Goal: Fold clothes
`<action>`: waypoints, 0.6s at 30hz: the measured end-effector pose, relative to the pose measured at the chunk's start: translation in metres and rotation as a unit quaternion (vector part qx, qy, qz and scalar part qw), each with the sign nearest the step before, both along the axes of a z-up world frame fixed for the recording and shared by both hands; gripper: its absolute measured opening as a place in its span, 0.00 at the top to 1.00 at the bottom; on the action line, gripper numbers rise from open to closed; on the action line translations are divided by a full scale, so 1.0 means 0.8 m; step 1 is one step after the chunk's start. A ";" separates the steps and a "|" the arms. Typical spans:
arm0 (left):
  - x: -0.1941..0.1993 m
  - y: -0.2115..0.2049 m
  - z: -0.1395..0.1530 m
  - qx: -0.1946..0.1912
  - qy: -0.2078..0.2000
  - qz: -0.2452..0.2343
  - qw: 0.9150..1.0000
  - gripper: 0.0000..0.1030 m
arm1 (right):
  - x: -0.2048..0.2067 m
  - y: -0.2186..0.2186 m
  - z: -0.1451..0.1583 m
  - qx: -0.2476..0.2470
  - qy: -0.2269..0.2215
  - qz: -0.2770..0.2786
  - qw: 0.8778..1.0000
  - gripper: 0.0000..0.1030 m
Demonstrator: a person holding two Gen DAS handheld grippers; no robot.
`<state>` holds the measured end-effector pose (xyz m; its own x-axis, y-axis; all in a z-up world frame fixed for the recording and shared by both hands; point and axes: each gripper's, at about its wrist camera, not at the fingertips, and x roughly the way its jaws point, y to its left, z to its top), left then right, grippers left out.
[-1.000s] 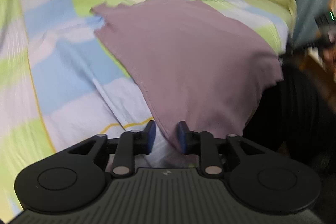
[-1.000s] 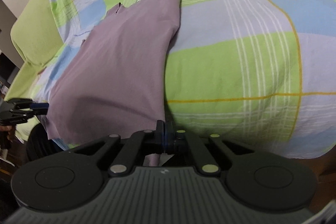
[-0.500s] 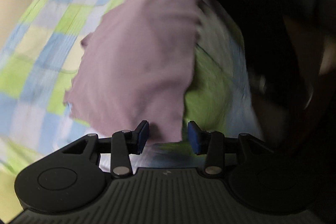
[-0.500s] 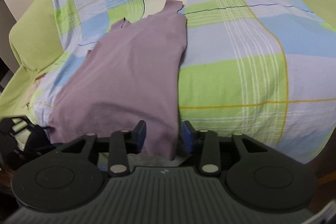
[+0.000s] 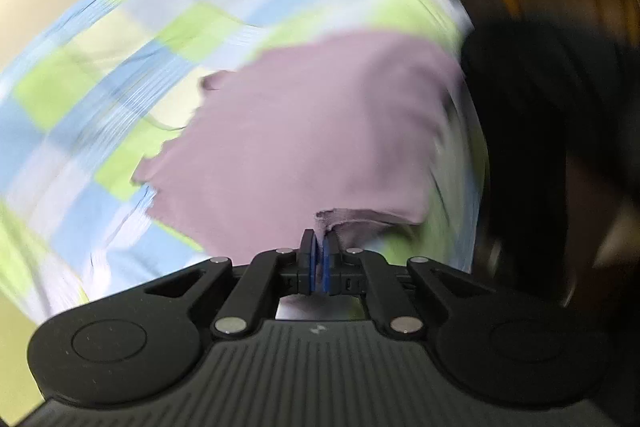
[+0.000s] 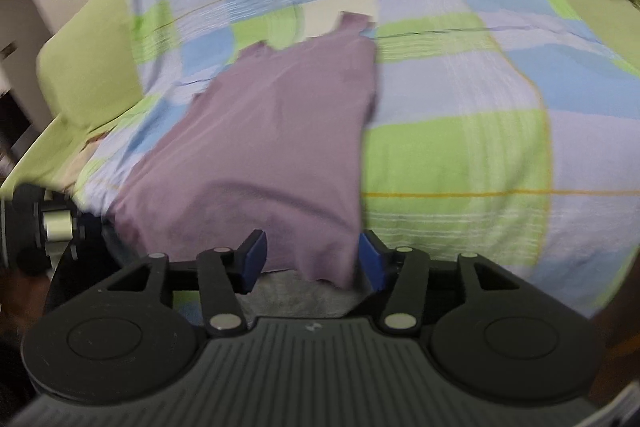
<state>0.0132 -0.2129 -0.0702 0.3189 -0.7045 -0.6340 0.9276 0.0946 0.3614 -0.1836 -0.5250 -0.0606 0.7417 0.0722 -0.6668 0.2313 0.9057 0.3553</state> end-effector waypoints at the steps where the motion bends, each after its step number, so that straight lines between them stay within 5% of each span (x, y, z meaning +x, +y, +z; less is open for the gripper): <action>1: 0.011 0.002 0.011 -0.018 0.026 0.013 0.999 0.99 | 0.003 0.006 0.000 -0.008 -0.003 0.015 1.000 0.51; 7: 0.051 -0.002 0.050 -0.074 0.107 0.047 0.990 0.99 | 0.029 0.053 -0.008 -0.066 -0.004 0.123 0.990 0.45; 18: 0.101 -0.026 0.075 -0.090 0.177 0.062 0.978 0.99 | 0.116 0.139 -0.020 -0.160 -0.046 0.211 0.963 0.38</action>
<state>0.0937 -0.2333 -0.0106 0.1925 -0.7842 -0.5900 0.9688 0.2475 -0.0129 -0.0905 -0.4141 -0.0763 0.7484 0.1823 -0.6377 -0.2003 0.9787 0.0447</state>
